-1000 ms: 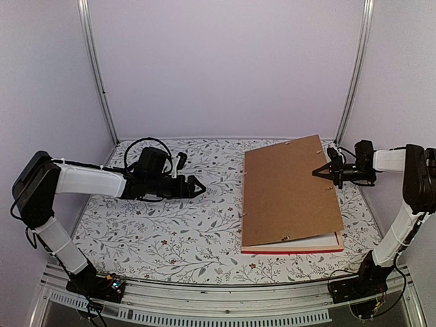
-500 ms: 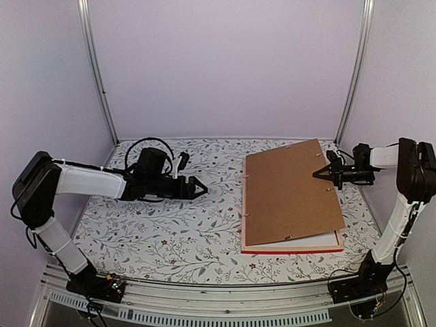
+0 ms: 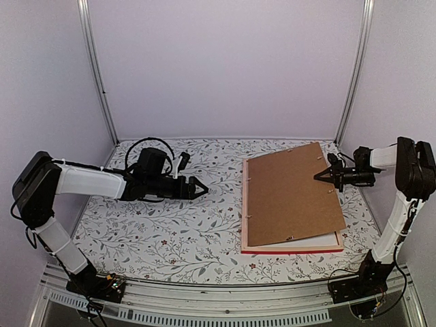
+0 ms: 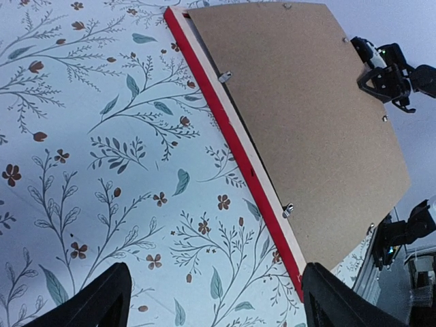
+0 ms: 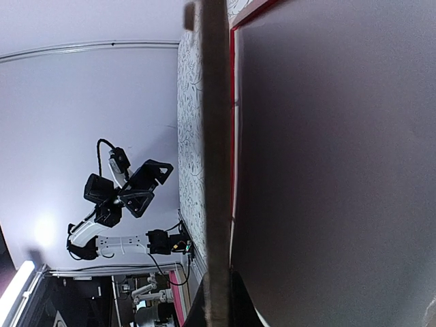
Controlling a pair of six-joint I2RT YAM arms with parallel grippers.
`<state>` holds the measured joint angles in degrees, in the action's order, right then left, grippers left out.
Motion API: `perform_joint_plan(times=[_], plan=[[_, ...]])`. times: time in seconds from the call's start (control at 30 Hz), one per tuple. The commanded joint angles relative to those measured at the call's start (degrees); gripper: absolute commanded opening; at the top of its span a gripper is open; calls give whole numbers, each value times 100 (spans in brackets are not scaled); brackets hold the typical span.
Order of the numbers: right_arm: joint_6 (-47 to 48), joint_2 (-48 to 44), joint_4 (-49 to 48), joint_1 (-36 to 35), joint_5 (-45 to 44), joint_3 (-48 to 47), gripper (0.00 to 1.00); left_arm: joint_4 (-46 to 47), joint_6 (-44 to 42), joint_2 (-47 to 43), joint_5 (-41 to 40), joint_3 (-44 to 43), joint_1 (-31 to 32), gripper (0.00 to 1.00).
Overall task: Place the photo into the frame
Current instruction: Place the backboard next to the photo.
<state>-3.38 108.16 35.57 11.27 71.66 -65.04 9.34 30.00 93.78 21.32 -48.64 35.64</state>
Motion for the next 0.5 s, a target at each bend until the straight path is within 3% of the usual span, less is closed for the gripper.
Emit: perform_joint_plan(times=[0.0,0.47], plan=[[41,87,11,16,364,-169,0,103,-50,-97,-13,74,66,89],[-122,113,-118,13,406,-85,0,66,-48,-82,-109,76,66,89]])
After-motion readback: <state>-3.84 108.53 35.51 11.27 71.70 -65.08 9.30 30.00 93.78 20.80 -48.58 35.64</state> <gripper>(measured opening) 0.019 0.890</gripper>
